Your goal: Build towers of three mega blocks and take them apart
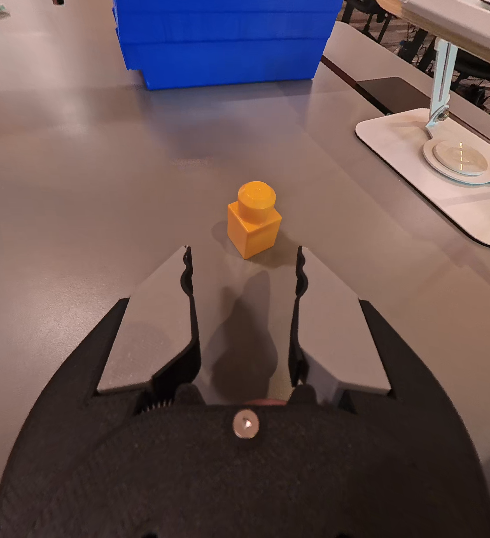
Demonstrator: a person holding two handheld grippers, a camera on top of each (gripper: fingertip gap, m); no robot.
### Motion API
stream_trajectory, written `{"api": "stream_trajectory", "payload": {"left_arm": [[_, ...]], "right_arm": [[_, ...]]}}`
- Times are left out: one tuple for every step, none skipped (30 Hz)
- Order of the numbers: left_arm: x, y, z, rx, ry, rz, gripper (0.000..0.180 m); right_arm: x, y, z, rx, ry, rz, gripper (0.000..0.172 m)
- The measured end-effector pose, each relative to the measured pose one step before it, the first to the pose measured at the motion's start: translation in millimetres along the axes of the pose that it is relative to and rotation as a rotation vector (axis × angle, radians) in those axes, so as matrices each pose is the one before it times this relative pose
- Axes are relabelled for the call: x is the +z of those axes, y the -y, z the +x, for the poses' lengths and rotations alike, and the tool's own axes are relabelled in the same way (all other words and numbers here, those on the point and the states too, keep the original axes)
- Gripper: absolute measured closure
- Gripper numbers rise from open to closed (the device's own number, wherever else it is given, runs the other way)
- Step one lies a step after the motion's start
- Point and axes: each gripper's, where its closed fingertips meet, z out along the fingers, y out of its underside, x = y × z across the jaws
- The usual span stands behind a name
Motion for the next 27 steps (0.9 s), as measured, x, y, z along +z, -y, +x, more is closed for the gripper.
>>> {"api": "stream_trajectory", "payload": {"left_arm": [[-12.55, -11.60, -12.81, -0.0353, 0.0553, -0.0094, 0.118], [-10.77, -14.69, -16.08, -0.0417, 0.0685, -0.0236, 0.119], [-7.94, -17.98, -19.02, -0.0478, 0.0805, -0.0410, 0.120], [-4.16, -20.75, -18.56, -0.0496, 0.0735, -0.0576, 0.123], [-0.04, -21.62, -14.01, -0.0494, 0.0454, -0.0645, 0.123], [3.78, -19.83, -10.62, -0.0493, 0.0287, -0.0590, 0.122], [6.90, -15.97, -9.65, -0.0495, 0.0263, -0.0453, 0.123], [9.02, -12.53, -7.26, -0.0471, 0.0127, -0.0363, 0.123], [10.17, -9.96, -5.27, -0.0407, 0.0011, -0.0333, 0.122], [10.74, -7.06, -7.89, -0.0386, 0.0176, -0.0284, 0.122], [10.86, -4.43, -10.48, -0.0394, 0.0359, -0.0266, 0.125], [10.83, -1.81, -7.92, -0.0350, 0.0265, -0.0222, 0.126], [10.73, 0.91, -2.91, -0.0336, 0.0048, -0.0143, 0.126], [10.89, 2.22, 0.58, -0.0345, -0.0077, -0.0141, 0.126], [11.19, 2.32, 2.03, -0.0253, -0.0109, -0.0204, 0.125], [10.90, 3.17, 2.22, -0.0099, -0.0062, -0.0186, 0.123], [10.14, 5.23, 2.05, 0.0000, -0.0008, -0.0079, 0.122], [8.91, 6.70, 3.14, 0.0041, -0.0059, 0.0011, 0.122], [7.82, 8.02, 5.44, 0.0100, -0.0209, 0.0077, 0.123], [6.71, 8.10, 6.81, 0.0165, -0.0303, 0.0104, 0.123], [6.33, 6.92, 5.14, 0.0219, -0.0234, 0.0047, 0.123], [6.06, 4.79, 2.48, 0.0299, -0.0120, -0.0063, 0.123], [6.05, 2.83, 1.20, 0.0447, -0.0081, -0.0159, 0.123], [5.74, 1.77, -0.65, 0.0506, 0.0000, -0.0177, 0.125], [5.34, 1.53, -1.92, 0.0419, 0.0026, -0.0164, 0.129], [4.79, 1.43, -1.03, 0.0295, -0.0094, -0.0137, 0.129], [3.77, 1.82, 1.33, 0.0234, -0.0263, -0.0067, 0.128]], "right_arm": [[0.16, -0.16, -0.04, -0.0031, -0.0025, -0.0017, 0.102], [0.04, -0.12, 0.11, -0.0021, -0.0028, -0.0006, 0.102], [-0.02, 0.15, 0.07, -0.0012, -0.0018, 0.0002, 0.102], [0.03, -0.12, 0.19, -0.0004, -0.0012, -0.0002, 0.102], [-0.14, 0.09, 0.07, 0.0001, -0.0006, 0.0005, 0.102], [-0.18, 0.19, 0.25, 0.0013, -0.0006, 0.0019, 0.102], [-0.24, 0.08, 0.23, 0.0036, -0.0006, 0.0012, 0.102], [-0.19, -0.01, 0.36, 0.0045, -0.0009, 0.0003, 0.102], [-0.11, -0.13, 0.20, 0.0042, -0.0001, -0.0002, 0.102], [-0.26, -0.06, 0.21, 0.0040, -0.0011, -0.0001, 0.102], [-0.14, 0.00, 0.25, 0.0024, -0.0027, 0.0007, 0.102], [-0.19, 0.07, -0.04, -0.0001, -0.0023, 0.0003, 0.102], [0.05, -0.18, -0.40, -0.0009, -0.0012, -0.0014, 0.102], [0.17, -0.39, -0.36, -0.0013, -0.0017, -0.0030, 0.102], [0.28, -0.35, -0.59, -0.0031, 0.0000, -0.0033, 0.102], [0.29, -0.33, -0.86, -0.0042, 0.0015, -0.0033, 0.102], [0.25, -0.31, -0.58, -0.0030, 0.0013, -0.0027, 0.102], [0.05, -0.17, -0.49, -0.0017, 0.0018, -0.0011, 0.102], [-0.05, -0.01, -0.48, -0.0003, 0.0030, 0.0001, 0.102], [-0.23, 0.10, -0.48, 0.0017, 0.0044, 0.0013, 0.101], [-0.24, 0.26, -0.67, 0.0030, 0.0072, 0.0020, 0.101], [-0.49, 0.28, -1.65, 0.0041, 0.0148, 0.0035, 0.101], [-0.62, 0.59, -2.04, 0.0090, 0.0206, 0.0052, 0.100], [-0.78, 0.65, -2.03, 0.0134, 0.0230, 0.0064, 0.100], [-0.98, 0.89, -0.74, 0.0140, 0.0166, 0.0083, 0.100], [-0.95, 1.10, 0.20, 0.0119, 0.0092, 0.0096, 0.100], [-0.83, 0.87, -0.27, 0.0081, 0.0096, 0.0076, 0.101]]}}
